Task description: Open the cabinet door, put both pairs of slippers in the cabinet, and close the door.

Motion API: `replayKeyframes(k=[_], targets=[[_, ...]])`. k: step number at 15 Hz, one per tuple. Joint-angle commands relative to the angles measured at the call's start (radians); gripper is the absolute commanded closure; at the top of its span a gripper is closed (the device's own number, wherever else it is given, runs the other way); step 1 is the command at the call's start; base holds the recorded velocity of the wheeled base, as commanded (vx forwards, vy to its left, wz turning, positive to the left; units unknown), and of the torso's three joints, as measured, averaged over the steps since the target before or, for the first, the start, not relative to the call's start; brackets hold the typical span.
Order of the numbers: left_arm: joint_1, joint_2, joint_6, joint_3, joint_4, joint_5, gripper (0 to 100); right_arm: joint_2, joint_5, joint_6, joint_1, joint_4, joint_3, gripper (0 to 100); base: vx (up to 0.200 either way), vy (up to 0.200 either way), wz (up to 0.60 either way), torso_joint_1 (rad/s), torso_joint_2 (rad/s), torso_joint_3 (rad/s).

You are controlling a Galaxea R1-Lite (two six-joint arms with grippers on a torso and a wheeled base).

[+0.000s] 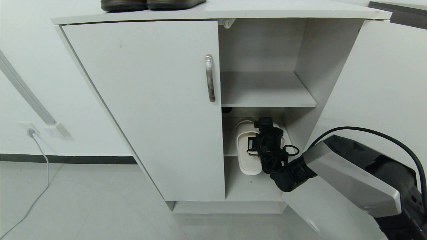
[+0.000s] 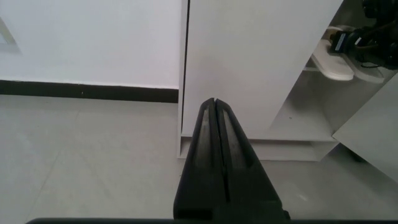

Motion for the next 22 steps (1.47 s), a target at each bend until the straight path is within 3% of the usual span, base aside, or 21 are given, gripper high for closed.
replayKeyframes(k=[1, 4, 8, 18, 19, 22], targets=[[0.000, 0.002, 0.000, 0.000, 0.000, 0.000, 100, 0.039, 0.008, 0.000, -0.014, 0.032, -0.085, 100, 0.000, 0.000, 0.00, 0.000, 0.00, 0.000], [0.000, 0.002, 0.000, 0.000, 0.000, 0.000, 100, 0.078, 0.009, 0.000, -0.038, 0.093, -0.198, 100, 0.000, 0.000, 0.00, 0.000, 0.00, 0.000], [0.000, 0.002, 0.001, 0.000, 0.000, 0.000, 100, 0.093, 0.031, 0.000, -0.048, 0.133, -0.252, 100, 0.000, 0.000, 0.00, 0.000, 0.00, 0.000], [0.000, 0.002, 0.001, 0.000, 0.000, 0.001, 100, 0.128, 0.031, 0.000, -0.052, 0.139, -0.269, 100, 0.000, 0.000, 0.00, 0.000, 0.00, 0.000], [0.000, 0.002, 0.001, 0.000, 0.000, 0.001, 100, 0.130, 0.029, 0.000, -0.052, 0.141, -0.274, 0, 0.000, 0.000, 0.00, 0.000, 0.00, 0.000], [0.000, 0.002, 0.001, 0.000, 0.000, 0.001, 100, 0.120, 0.018, -0.003, -0.043, 0.152, -0.252, 0, 0.000, 0.000, 0.00, 0.000, 0.00, 0.000]])
